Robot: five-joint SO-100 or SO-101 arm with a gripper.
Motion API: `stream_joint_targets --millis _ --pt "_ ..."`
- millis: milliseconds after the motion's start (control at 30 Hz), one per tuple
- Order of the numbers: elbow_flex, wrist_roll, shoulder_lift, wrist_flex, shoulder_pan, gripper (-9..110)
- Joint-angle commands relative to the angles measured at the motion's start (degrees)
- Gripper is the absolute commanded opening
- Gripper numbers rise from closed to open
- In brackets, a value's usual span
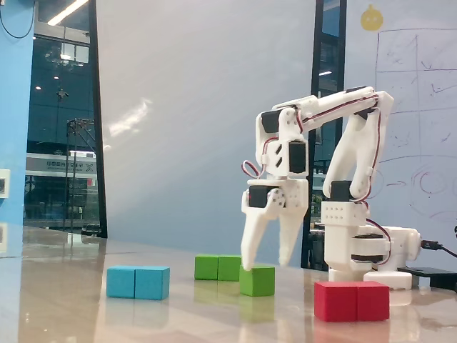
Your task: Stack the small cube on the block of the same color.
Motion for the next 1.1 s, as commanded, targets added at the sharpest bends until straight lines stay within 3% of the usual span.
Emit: stream_joint_targets --millis 0,433,800,1067 --pt "-5.80 -0.53 -0.88 -4.31 2.81 28" --pt "-5.71 -0.53 -4.57 -6.86 3.87 28" --pt "-5.71 0.09 -4.57 -7.73 3.78 11" --pt "-5.71 0.18 -4.13 -7.73 3.87 9"
